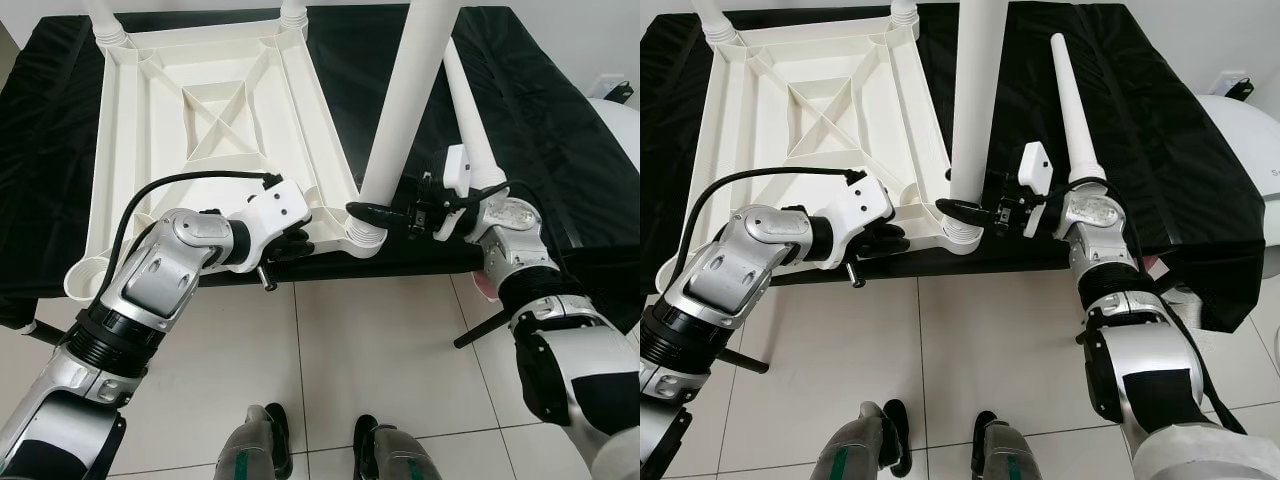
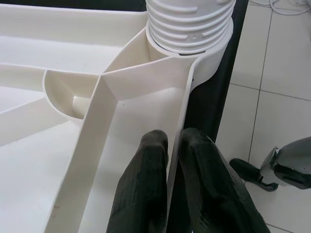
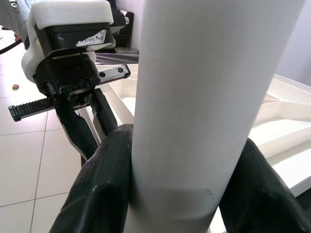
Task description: Building children table
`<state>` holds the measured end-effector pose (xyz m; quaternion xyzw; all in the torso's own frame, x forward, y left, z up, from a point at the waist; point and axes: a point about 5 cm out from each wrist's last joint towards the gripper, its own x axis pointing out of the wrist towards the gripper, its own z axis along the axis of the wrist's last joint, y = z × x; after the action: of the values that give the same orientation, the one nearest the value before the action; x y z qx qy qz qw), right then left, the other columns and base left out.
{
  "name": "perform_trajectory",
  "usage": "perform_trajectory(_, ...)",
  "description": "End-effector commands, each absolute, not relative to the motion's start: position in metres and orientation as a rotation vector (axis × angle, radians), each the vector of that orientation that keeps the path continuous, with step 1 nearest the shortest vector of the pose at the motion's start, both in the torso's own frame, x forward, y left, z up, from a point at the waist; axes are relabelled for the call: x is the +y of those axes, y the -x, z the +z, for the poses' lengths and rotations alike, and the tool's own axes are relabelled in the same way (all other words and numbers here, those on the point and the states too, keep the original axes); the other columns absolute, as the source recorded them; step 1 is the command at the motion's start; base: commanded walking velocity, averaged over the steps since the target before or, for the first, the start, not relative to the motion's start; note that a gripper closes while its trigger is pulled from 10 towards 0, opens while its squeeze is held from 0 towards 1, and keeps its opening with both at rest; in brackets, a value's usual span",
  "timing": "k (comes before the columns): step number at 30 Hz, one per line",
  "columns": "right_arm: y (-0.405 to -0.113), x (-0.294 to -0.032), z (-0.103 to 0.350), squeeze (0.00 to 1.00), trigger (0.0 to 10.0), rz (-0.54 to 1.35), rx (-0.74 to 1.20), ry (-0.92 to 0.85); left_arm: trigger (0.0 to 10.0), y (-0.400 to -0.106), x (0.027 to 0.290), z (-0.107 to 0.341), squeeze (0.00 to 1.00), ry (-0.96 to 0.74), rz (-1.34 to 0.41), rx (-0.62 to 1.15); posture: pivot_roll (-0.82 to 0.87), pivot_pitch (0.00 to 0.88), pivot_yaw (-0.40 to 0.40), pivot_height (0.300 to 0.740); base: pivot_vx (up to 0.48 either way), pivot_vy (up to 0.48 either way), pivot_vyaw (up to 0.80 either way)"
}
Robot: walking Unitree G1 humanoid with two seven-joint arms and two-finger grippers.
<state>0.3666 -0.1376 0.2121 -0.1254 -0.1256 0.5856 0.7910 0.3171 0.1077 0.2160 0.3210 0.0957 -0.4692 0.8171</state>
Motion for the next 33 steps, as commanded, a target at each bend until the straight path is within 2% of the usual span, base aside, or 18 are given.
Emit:
perform_trajectory(1, -0.3572, -0.1416, 0.1602, 0.0, 10.0, 1.275, -0.011, 0.259, 10.0, -0.3187, 0.1126, 0.235, 0.0, -0.686, -0.925, 0.118, -0.03, 0.214, -0.005, 0.74, 0.0, 0.0, 0.0)
perform_trajectory(13, -0.3579, -0.1407, 0.154, 0.0, 10.0, 1.096, -0.102, 0.14, 10.0, -0.3184, 0.1155, 0.2344, 0.0, -0.677, -0.909, 0.123, -0.03, 0.225, -0.005, 0.74, 0.0, 0.0, 0.0)
perform_trajectory(33, -0.3541, -0.1402, 0.1571, 0.0, 10.0, 0.936, -0.213, 0.128, 10.0, -0.3225, 0.1131, 0.2375, 0.0, -0.671, -0.897, 0.107, -0.05, 0.231, -0.004, 0.74, 0.0, 0.0, 0.0)
